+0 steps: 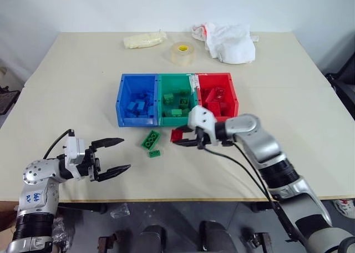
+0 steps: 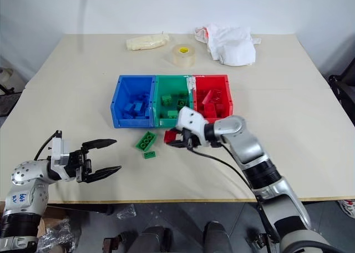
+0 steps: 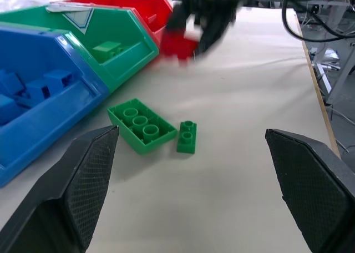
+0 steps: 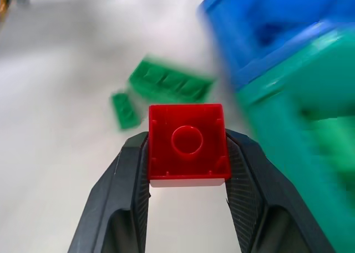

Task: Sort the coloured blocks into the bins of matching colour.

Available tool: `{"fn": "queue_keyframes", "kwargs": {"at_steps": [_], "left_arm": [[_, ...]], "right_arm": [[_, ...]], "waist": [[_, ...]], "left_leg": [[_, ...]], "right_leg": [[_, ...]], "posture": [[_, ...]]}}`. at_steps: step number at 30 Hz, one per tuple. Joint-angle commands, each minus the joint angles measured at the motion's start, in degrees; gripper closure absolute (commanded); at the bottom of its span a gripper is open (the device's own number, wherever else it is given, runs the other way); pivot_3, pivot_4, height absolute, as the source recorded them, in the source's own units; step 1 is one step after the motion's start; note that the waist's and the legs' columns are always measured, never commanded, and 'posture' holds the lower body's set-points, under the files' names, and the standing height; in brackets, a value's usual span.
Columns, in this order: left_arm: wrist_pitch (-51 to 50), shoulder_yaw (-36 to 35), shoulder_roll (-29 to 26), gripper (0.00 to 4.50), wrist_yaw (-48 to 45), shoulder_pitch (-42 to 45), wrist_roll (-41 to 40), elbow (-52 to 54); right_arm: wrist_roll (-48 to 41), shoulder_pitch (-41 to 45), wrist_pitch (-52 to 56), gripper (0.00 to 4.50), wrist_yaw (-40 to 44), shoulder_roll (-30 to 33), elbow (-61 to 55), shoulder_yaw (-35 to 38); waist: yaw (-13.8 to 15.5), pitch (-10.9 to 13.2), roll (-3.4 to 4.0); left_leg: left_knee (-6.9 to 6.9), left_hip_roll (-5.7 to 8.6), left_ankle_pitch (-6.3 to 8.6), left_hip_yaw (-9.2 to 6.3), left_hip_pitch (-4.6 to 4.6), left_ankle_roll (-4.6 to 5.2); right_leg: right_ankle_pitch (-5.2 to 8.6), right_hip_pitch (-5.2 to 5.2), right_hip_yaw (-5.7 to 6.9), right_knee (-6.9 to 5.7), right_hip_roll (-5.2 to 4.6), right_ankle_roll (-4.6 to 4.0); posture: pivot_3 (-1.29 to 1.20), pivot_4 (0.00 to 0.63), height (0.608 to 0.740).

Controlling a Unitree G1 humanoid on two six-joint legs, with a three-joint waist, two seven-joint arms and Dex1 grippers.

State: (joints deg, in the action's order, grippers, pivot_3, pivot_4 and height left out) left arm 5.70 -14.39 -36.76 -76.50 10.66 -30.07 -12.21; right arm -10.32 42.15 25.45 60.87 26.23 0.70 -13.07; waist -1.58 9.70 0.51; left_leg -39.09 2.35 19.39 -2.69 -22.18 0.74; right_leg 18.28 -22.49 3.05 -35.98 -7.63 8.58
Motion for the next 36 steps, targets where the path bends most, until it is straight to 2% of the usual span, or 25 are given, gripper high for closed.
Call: {"fn": "queue_keyframes", "kwargs": {"at_steps": [1,7,9,11,12,16,24,28,32,36], "left_arm": [[0.3,0.3,0.2,0.0,-0.6,1.2,-0.5,-0.6],[1.2,2.0,1.3,0.0,-0.5,4.1,0.9,-3.6],[1.5,2.5,1.7,0.0,-0.5,4.8,1.2,-4.3],[1.7,2.6,2.0,0.0,-0.5,5.2,1.4,-4.6],[1.8,2.7,2.1,0.0,-0.5,5.3,1.5,-4.6],[1.4,2.7,2.2,0.0,0.6,5.1,1.6,-4.1],[0.1,1.3,0.3,0.0,2.5,1.2,1.3,-0.2],[-0.3,-1.9,-2.5,0.0,3.7,-4.9,1.4,2.8],[-2.2,-5.0,-5.3,0.0,5.3,-12.2,1.0,6.9],[-4.5,-5.0,-6.5,0.0,7.5,-16.6,2.0,11.4]], "right_arm": [[-0.1,2.3,0.8,3.04,-4.2,3.8,0.2,6.7],[3.1,9.4,-6.1,3.04,-8.7,5.7,15.1,9.2],[4.2,11.9,-9.1,2.29,-9.6,5.3,21.0,9.1],[5.5,13.6,-11.5,1.8,-10.5,5.1,25.1,8.8],[6.2,14.3,-12.7,1.39,-10.7,5.3,26.7,8.6],[5.8,13.8,-14.3,0.12,-8.1,7.0,26.1,9.4],[-4.2,0.2,-9.6,0.05,8.7,17.0,7.6,11.8],[-8.5,-9.5,-8.4,0.05,15.9,24.7,2.8,15.3],[-9.3,-14.6,-9.0,0.05,17.7,28.6,2.4,17.0],[-9.8,-15.2,-8.3,0.05,17.1,28.6,2.1,17.2]], "waist": [[0.0,0.0,0.0],[-0.3,0.0,0.0],[-0.5,0.0,0.0],[-0.6,0.0,0.0],[-0.7,0.0,0.0],[-0.9,0.0,0.0],[0.0,0.0,0.0],[0.1,0.0,-0.01],[0.0,0.0,0.0],[0.1,0.0,0.05]], "left_leg": [[0.0,0.01,0.0,0.0,0.0,0.0],[0.06,-0.01,0.0,0.1,0.01,0.0],[0.11,-0.02,0.0,0.15,0.02,0.0],[0.11,-0.02,0.0,0.18,0.02,0.0],[0.11,-0.02,0.0,0.18,0.02,0.0],[0.1,-0.02,0.0,0.15,0.01,0.0],[0.04,0.0,0.0,0.05,-0.02,0.01],[0.02,-0.04,0.01,0.1,-0.02,0.01],[0.04,-0.06,0.01,0.15,0.0,0.02],[0.05,-0.11,0.01,0.21,0.01,0.02]], "right_leg": [[0.0,0.0,0.0,0.0,-0.01,0.0],[0.0,-0.05,-0.03,0.0,0.02,0.0],[0.0,-0.07,-0.02,0.01,0.04,0.0],[0.0,-0.07,-0.01,0.0,0.04,0.0],[0.0,-0.07,-0.01,-0.01,0.03,0.0],[0.0,-0.07,-0.01,0.0,0.02,0.0],[0.0,0.0,0.02,0.03,-0.02,0.0],[0.0,0.02,-0.01,0.07,-0.01,0.0],[0.0,0.03,-0.06,0.12,-0.04,0.0],[0.0,0.04,-0.11,0.23,-0.06,0.0]], "posture": [[0.0,0.15,0.74],[0.0,0.15,0.74],[0.0,0.15,0.74],[0.0,0.15,0.74],[0.0,0.15,0.74],[0.0,0.15,0.74],[0.0,0.15,0.74],[0.0,0.15,0.74],[0.0,0.15,0.74],[0.0,0.15,0.74]]}}
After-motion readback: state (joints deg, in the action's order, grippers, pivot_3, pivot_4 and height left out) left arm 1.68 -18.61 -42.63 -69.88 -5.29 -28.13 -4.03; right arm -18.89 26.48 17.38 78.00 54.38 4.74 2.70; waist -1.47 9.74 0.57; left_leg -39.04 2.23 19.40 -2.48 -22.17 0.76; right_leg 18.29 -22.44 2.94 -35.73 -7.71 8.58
